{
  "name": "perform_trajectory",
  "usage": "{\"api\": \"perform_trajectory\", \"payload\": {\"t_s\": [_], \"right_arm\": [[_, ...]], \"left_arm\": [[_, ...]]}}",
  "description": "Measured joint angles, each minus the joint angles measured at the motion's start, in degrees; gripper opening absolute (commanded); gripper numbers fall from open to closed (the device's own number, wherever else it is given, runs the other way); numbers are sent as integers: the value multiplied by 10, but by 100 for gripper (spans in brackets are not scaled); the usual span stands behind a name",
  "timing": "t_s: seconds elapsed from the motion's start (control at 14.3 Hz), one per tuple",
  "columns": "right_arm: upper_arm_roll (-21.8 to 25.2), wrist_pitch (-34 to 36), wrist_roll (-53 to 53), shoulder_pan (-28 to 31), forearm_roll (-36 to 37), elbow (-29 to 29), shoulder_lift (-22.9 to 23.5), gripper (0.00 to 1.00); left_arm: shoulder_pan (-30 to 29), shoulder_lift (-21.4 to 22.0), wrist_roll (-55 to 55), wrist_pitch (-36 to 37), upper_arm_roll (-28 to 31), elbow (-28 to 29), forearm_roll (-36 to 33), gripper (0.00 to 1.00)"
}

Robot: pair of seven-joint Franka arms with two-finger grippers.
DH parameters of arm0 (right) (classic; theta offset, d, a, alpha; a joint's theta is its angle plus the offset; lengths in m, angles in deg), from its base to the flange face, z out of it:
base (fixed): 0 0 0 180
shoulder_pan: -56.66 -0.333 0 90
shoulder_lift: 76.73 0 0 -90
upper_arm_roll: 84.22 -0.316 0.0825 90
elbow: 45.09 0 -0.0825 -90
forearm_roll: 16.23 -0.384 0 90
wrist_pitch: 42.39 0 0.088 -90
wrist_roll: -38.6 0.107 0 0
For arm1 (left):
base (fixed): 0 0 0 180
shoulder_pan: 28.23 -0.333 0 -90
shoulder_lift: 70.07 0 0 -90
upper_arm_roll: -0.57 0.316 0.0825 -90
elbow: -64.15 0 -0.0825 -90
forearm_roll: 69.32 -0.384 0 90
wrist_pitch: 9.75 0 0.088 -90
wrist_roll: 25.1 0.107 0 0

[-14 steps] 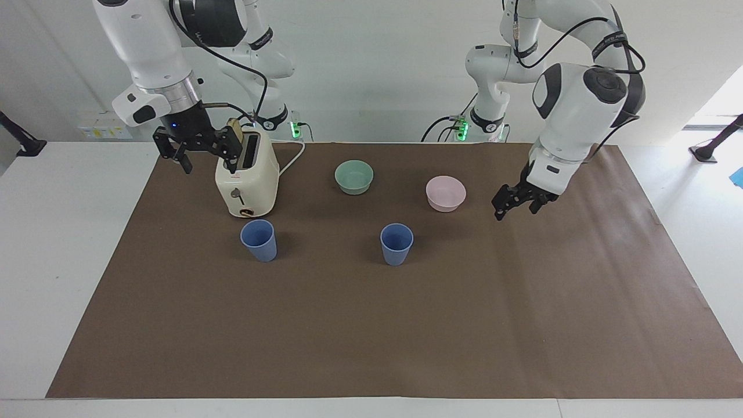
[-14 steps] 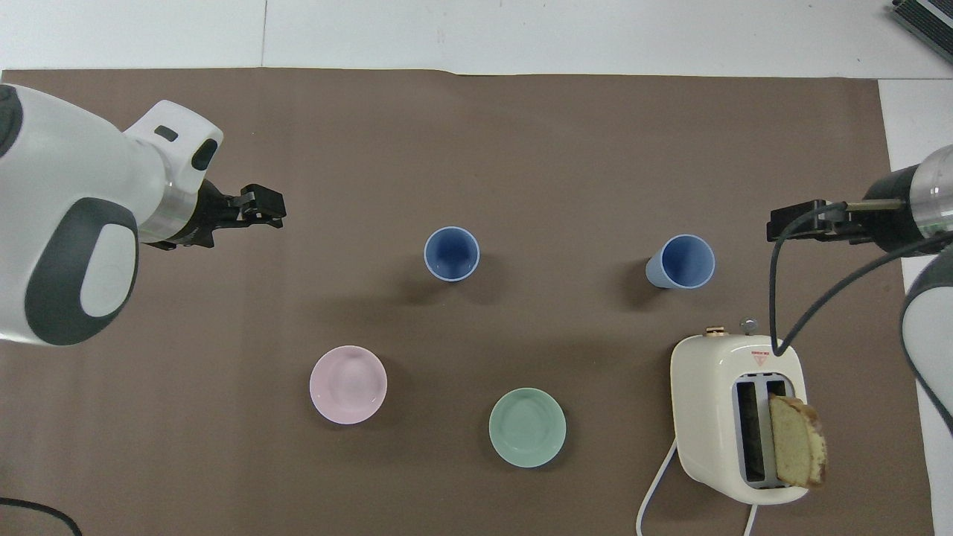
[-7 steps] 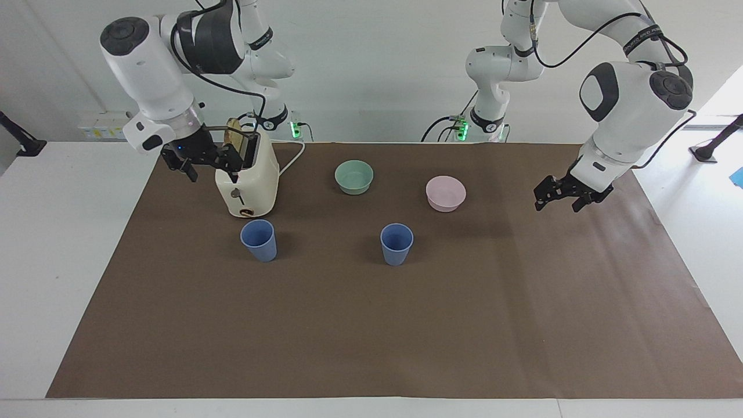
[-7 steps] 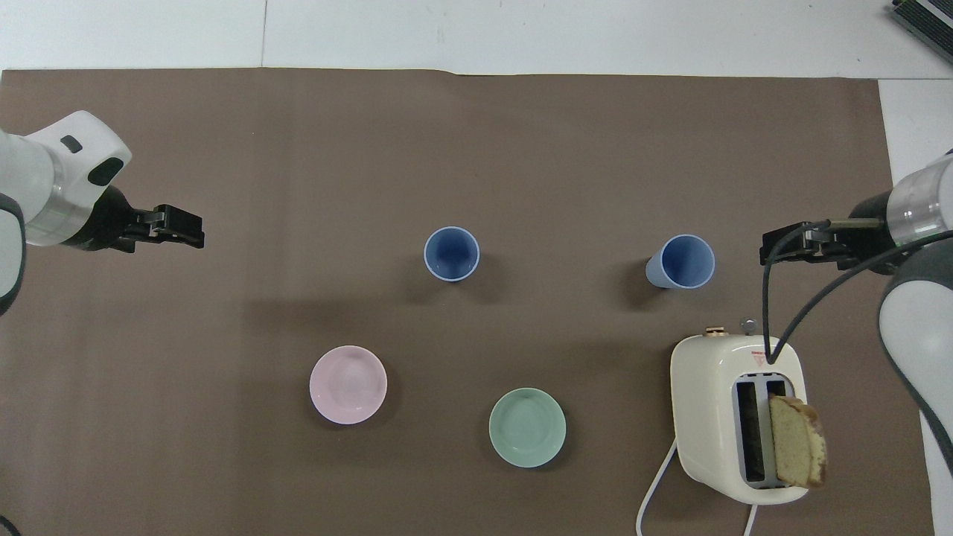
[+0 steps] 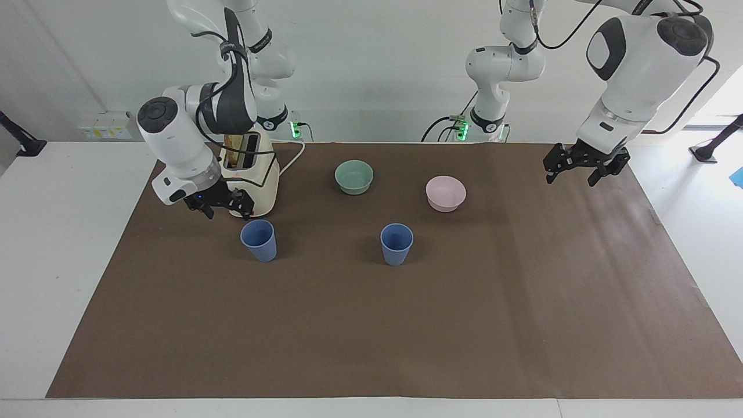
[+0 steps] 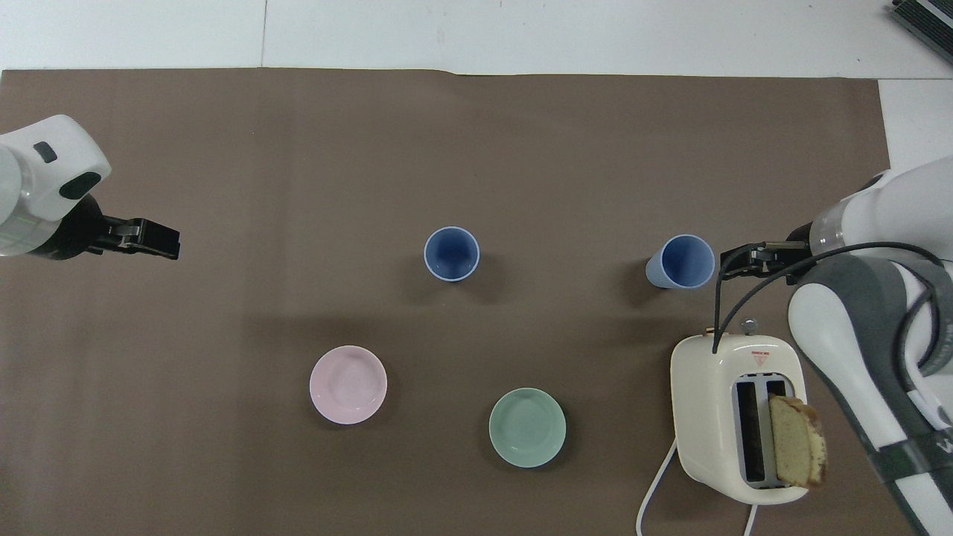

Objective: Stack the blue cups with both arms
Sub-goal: 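Reach the right gripper to the other blue cup and grasp it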

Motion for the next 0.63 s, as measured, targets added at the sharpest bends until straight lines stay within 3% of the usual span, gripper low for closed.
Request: {"api": "perform_trajectory", "payload": {"t_s": [0.49, 0.56, 0.63], "right_arm": [[-2, -85, 5, -11, -2, 0, 59, 100], [-2, -86, 6, -15, -2, 0, 60, 47], [-2, -86, 6, -16, -2, 0, 60, 10]], "left_arm": [[-1, 20, 35, 60, 4, -48, -2, 100], [-1, 21, 35, 61, 4, -48, -2, 100], [-1, 22, 35, 63, 4, -48, -2, 100]]}}
